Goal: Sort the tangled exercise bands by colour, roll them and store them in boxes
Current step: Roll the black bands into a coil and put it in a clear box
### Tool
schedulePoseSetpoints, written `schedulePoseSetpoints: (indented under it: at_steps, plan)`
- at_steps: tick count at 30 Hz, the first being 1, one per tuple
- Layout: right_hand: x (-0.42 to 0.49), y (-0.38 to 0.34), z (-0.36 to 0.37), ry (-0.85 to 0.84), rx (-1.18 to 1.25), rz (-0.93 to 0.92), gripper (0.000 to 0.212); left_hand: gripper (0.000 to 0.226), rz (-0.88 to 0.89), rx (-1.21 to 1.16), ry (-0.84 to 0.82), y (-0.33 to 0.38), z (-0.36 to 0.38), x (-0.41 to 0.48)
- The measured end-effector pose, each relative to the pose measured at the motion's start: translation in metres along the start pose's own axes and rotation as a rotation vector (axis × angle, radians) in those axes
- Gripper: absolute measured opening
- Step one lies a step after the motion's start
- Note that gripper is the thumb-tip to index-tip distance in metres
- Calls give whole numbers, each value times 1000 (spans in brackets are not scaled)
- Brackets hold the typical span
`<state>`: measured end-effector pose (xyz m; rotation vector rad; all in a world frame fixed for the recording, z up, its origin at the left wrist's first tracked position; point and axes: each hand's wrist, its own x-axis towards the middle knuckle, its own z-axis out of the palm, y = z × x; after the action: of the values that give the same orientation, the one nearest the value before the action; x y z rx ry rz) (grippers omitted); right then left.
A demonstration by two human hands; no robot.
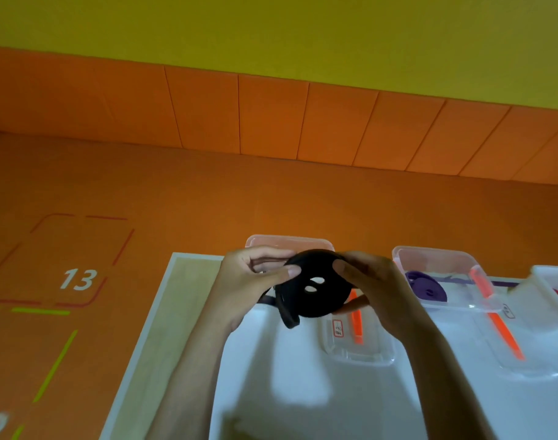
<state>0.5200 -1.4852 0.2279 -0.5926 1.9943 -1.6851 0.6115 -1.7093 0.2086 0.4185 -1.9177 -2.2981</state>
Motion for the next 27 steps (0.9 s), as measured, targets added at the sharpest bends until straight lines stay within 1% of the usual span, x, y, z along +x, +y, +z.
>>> schedulePoseSetpoints:
  at_steps: [2, 5, 9, 12, 14, 16, 18, 19, 21, 24, 27]
  plan:
    - [0, 4, -1, 5, -22, -16, 23, 30, 12, 27, 36, -2, 2, 1]
    - [2, 9, -2, 5, -37, -23, 24, 33, 18, 32, 43, -2, 1, 0]
    - [4, 8, -3, -37, 22, -25, 36, 21, 43, 43, 70, -2, 5, 1]
    - [4, 11, -4, -52, 2, -56, 30, 22, 44, 30, 84, -2, 10, 2]
    - [5, 12, -2, -2, -3, -44, 23, 21, 109, 59, 95, -1, 12, 2]
    - [8, 12, -3, 50, -12, -43, 19, 19, 223, 181, 82, -1, 14, 4]
    - [8, 12, -4, 72, -9, -48, 17, 20, 288, 301, 58, -3, 14, 6]
    - [8, 13, -6, 75, -8, -56, 17, 18, 282, 321, 43, -4, 12, 6]
    - [6, 13, -8, 74, -15, -55, 18, 13, 227, 283, -12, -4, 7, 5]
    - [3, 16, -9, 88, -24, -34, 19, 14, 182, 271, -69, -4, 4, 7]
    - [0, 24, -11, 65, -8, -9, 23, 12, 174, 319, -73, -4, 7, 11]
